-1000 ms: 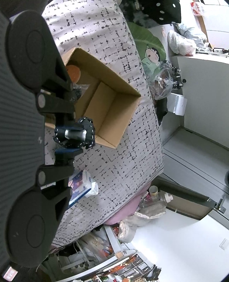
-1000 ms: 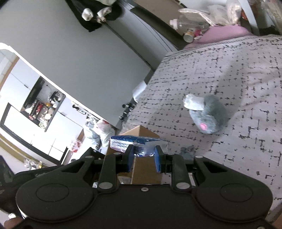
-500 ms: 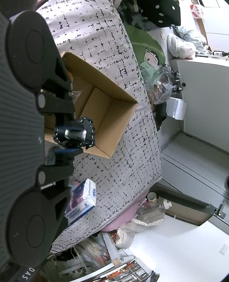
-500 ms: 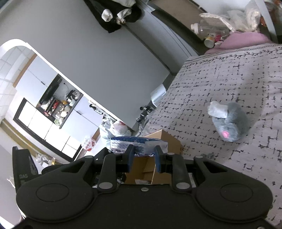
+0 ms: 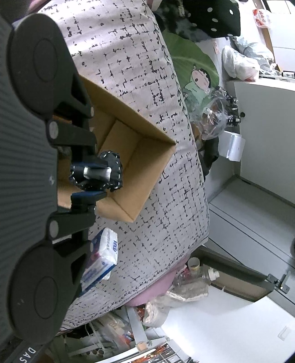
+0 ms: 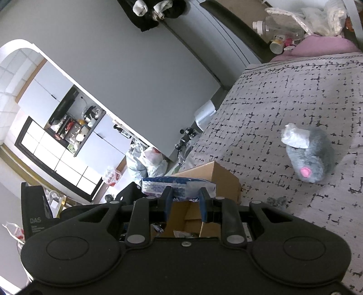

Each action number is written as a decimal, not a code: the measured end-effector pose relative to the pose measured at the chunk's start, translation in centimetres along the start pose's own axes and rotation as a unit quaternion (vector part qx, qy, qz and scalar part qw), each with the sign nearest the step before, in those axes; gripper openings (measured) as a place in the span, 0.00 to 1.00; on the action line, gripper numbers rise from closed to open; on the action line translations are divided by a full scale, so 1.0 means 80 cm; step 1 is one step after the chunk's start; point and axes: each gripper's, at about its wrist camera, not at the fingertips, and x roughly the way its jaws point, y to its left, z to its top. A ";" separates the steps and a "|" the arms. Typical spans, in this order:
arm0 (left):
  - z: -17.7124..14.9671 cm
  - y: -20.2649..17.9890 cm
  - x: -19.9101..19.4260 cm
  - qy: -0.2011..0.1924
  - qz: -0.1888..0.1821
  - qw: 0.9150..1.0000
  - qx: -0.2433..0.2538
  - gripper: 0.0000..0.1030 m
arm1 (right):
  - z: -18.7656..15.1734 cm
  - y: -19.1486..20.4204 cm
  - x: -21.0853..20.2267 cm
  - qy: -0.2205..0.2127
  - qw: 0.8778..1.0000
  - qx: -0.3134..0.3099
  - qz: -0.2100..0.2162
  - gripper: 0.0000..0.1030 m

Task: Organize soft objects
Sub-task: 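Carry the black plush with the left tool while the right tool carries the tissue pack to the box, then open the left tool over the box while the right tool releases the tissue pack inside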

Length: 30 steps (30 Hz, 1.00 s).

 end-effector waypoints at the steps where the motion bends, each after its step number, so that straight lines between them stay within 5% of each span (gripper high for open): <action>1: 0.001 0.002 0.003 0.001 0.000 1.000 -0.001 0.19 | 0.000 0.001 0.004 0.001 1.000 -0.002 -0.001 0.23; 9: 0.014 0.029 0.030 0.016 0.011 1.000 -0.013 0.22 | 0.000 0.008 0.035 0.018 1.000 -0.006 -0.008 0.23; 12: 0.019 0.039 0.039 0.022 0.040 0.999 -0.014 0.30 | -0.002 0.011 0.045 0.026 1.000 -0.009 -0.012 0.23; 21: 0.023 0.060 0.041 0.028 0.047 0.998 -0.034 0.49 | -0.013 0.021 0.068 0.057 0.998 -0.021 -0.019 0.22; 23: 0.023 0.063 0.038 0.026 0.044 0.998 -0.037 0.50 | -0.016 0.022 0.072 0.062 0.998 -0.022 -0.021 0.18; 25: 0.024 0.065 0.034 0.023 0.046 0.998 -0.040 0.51 | -0.018 0.023 0.074 0.070 0.997 -0.021 -0.017 0.03; 30: 0.024 0.070 0.023 0.015 0.051 0.998 -0.042 0.57 | -0.022 0.025 0.077 0.077 0.996 -0.027 -0.026 0.03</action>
